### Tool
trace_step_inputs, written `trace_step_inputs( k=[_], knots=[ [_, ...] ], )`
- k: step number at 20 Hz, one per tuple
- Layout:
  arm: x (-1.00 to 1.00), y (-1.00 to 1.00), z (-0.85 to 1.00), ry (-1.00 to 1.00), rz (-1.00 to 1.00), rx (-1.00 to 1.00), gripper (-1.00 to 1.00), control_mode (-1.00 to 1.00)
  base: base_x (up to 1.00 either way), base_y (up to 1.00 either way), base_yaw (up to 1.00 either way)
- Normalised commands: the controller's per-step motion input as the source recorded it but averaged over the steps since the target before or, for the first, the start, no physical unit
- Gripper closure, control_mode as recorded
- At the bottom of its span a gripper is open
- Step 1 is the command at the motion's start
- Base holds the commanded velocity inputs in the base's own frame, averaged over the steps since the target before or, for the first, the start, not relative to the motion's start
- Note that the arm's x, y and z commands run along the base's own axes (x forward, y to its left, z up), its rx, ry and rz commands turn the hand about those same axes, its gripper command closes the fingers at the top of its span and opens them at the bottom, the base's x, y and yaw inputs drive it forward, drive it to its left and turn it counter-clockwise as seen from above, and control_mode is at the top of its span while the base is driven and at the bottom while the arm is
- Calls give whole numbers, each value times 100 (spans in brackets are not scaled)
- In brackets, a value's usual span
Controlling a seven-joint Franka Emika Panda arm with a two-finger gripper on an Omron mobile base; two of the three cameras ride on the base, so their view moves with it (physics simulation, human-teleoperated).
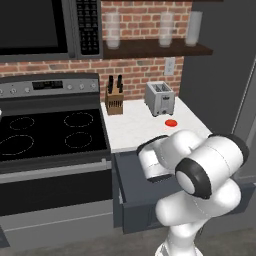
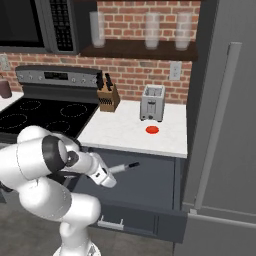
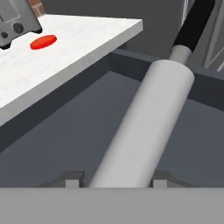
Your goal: Pick the rolling pin from the drawer and place it on the counter.
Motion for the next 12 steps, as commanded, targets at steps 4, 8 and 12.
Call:
trace_step_inputs(
  k=[4, 8, 12],
  knots=[
    [10, -9, 100, 14, 0, 0, 100, -100, 0, 0, 0],
    [20, -6, 100, 10, 0, 0, 100, -100, 0, 0, 0],
    [18, 0, 100, 4, 0, 0, 100, -100, 0, 0, 0]
  ],
)
